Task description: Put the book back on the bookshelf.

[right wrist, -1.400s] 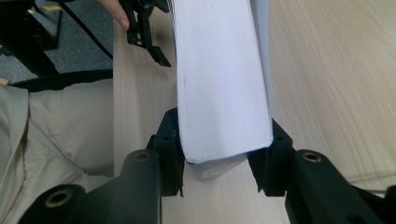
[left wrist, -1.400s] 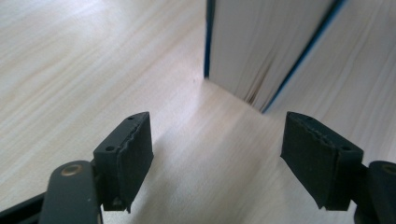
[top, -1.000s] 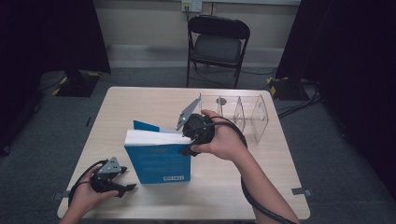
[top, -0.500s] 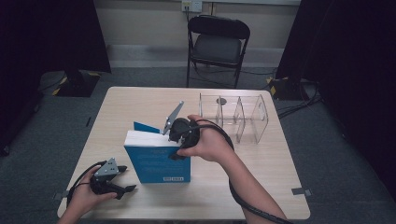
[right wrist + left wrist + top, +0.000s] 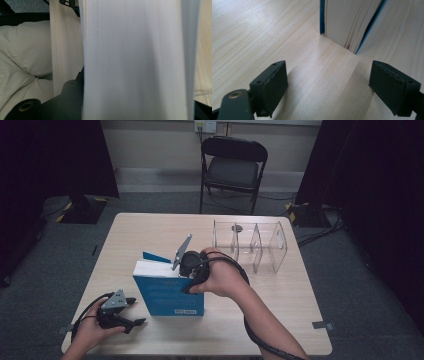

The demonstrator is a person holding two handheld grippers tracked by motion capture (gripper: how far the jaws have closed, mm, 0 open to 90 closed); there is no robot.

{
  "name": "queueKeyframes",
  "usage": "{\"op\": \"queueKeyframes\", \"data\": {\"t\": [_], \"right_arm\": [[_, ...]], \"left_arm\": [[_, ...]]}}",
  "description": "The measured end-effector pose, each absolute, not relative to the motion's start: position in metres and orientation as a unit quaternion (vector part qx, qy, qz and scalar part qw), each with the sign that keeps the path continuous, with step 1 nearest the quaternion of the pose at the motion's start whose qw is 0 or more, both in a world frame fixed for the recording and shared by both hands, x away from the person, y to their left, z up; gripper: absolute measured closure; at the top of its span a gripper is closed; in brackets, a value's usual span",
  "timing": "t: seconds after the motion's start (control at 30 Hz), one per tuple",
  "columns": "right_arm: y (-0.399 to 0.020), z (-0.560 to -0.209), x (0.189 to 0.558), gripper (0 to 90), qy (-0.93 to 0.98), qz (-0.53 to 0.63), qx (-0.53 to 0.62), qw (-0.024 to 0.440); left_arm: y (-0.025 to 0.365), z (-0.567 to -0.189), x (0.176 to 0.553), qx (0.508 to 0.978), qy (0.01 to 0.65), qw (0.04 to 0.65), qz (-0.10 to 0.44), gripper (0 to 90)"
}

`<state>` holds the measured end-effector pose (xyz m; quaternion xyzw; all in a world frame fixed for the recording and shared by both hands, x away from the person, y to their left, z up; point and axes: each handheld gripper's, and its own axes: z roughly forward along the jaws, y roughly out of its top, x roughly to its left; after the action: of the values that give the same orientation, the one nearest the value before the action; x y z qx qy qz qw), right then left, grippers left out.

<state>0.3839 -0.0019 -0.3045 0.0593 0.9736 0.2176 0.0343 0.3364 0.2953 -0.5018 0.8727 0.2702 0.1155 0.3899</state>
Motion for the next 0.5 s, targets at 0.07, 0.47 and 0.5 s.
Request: {"op": "queueKeyframes", "data": {"t": [0.07,0.47,0.5], "right_arm": [[-0.0019,-0.3046,0.3846,56.1,0.974,0.217,0.059,0.034],[0.0001,-0.3043,0.3829,58.0,0.973,0.206,0.094,0.042],[0.0002,-0.3044,0.3829,58.4,0.973,0.209,0.093,0.043]], "left_arm": [[0.2954,-0.5018,0.3364,0.873,0.270,0.390,0.115,14.7],[0.2953,-0.5019,0.3363,0.872,0.270,0.390,0.116,14.7],[0.2953,-0.5019,0.3363,0.872,0.270,0.390,0.116,14.7]]}}
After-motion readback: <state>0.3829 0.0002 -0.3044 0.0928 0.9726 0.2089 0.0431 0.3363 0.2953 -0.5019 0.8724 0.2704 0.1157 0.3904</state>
